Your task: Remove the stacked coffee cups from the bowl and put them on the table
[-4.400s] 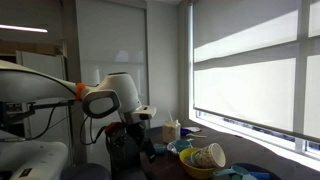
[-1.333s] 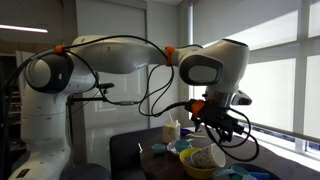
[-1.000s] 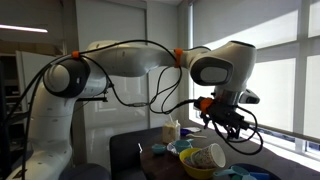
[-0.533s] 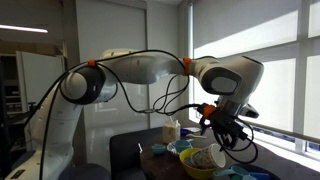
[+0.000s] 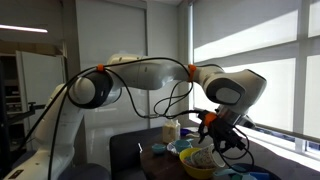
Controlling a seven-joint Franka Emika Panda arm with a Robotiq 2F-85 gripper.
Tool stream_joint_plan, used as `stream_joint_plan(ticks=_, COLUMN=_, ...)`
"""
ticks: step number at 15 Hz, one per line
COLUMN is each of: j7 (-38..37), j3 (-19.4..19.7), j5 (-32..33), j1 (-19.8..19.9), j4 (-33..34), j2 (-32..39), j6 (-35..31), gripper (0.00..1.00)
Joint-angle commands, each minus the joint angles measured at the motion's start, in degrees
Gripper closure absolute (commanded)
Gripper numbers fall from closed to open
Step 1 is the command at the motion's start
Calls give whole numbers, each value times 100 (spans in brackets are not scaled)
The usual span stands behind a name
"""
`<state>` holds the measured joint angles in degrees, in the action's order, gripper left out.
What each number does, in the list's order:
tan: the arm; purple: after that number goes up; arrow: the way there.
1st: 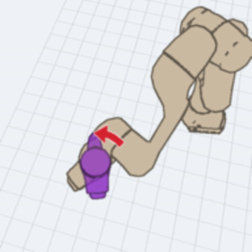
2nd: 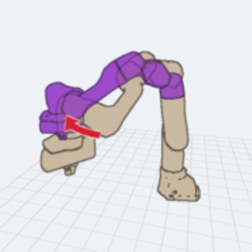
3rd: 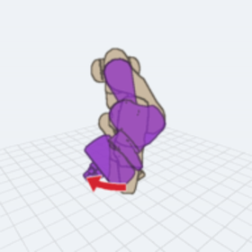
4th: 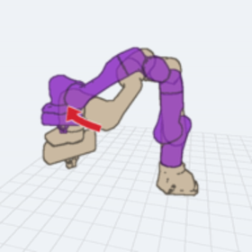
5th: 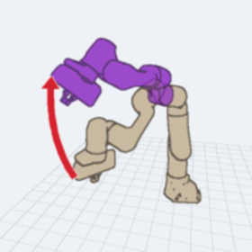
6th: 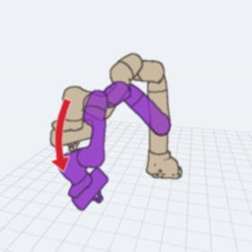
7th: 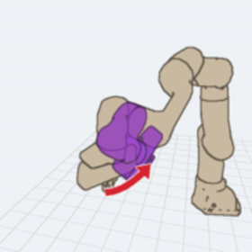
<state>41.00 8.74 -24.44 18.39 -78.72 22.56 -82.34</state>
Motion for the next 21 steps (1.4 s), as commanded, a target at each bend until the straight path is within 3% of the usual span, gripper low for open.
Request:
stream_joint_plan(ticks=1, j7=145, j3=-219, j5=-29, j1=110, j4=272, j2=-27, j6=414, gripper=66)
stream_joint_plan(ticks=6, j7=-64, j3=-188, j5=178, j1=13, j4=395, j2=-183, j6=422, gripper=99)
stream_joint_plan(ticks=14, j7=-242, j3=-184, j5=239, j1=-6, j4=240, j2=-529, j6=362, gripper=99)
stream_joint_plan(ticks=18, j7=-37, j3=-119, j5=248, j1=-126, j4=-262, j2=-1503, j6=-394, gripper=99)
stream_joint_plan(ticks=21, j7=-419, j3=-212, j5=454, j1=-319, j4=-145, j2=-1702, j6=-1270, gripper=99)
